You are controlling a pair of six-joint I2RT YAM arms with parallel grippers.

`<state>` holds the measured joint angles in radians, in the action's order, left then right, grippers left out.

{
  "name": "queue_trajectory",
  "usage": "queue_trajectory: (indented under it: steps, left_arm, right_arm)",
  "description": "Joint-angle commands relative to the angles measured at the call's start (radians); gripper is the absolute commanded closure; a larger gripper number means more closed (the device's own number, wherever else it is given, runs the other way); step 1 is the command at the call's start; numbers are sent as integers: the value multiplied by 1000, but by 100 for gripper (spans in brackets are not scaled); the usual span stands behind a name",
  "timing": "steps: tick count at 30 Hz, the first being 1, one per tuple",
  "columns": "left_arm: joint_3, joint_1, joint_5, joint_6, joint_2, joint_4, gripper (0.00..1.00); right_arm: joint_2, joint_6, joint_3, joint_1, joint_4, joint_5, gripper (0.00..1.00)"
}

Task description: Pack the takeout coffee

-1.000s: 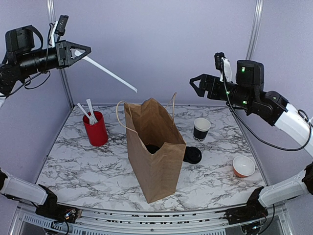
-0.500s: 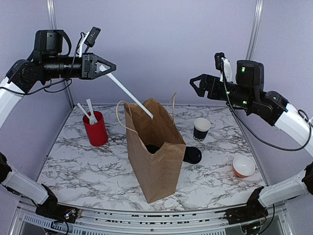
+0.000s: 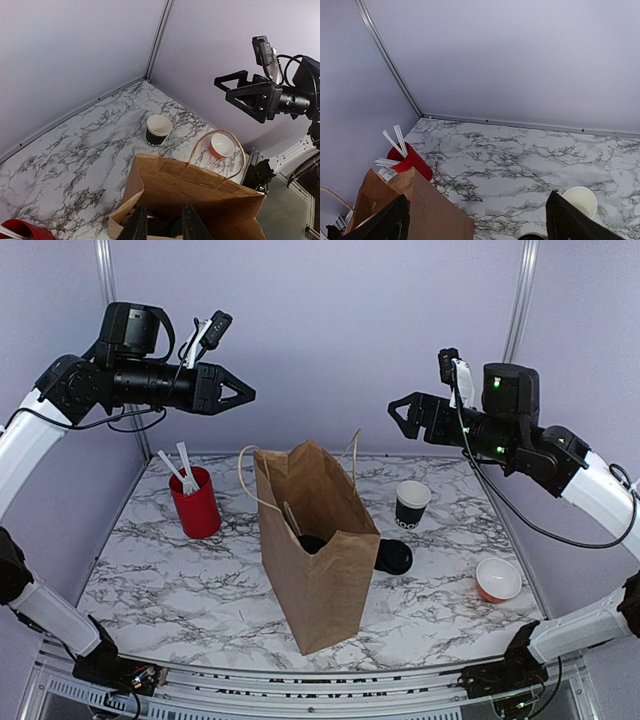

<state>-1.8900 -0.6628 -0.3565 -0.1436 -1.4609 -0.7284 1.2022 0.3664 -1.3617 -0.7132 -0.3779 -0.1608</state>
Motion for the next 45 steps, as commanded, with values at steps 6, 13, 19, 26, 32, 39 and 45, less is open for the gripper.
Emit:
queue_trajectory:
  steps: [6,13,19,26,32,39,45]
  left_arm:
    - [-15,-8,85,-2,17,26,53]
    - [82,-5,287,-56,99,115,12]
    - [173,66,387,-156,143,150,1]
    - [458,215,405,-250,234,242,1]
    - [654,243,483,-269,293,300,1]
    - [818,257,558,-268,309,356,1]
    - [939,258,612,-276,327,455,1]
  right_arm:
    - [10,2,4,9,-15,-14,8]
    - [25,-4,12,9,-27,-55,7]
    - [25,-6,66,34,-14,-121,5]
    - [-38,22,235,164,82,-113,4]
    - [-76,27,374,264,169,-142,3]
    - [-114,-48,565,293,380,-180,4]
    - [-71,-87,679,314,487,-282,5]
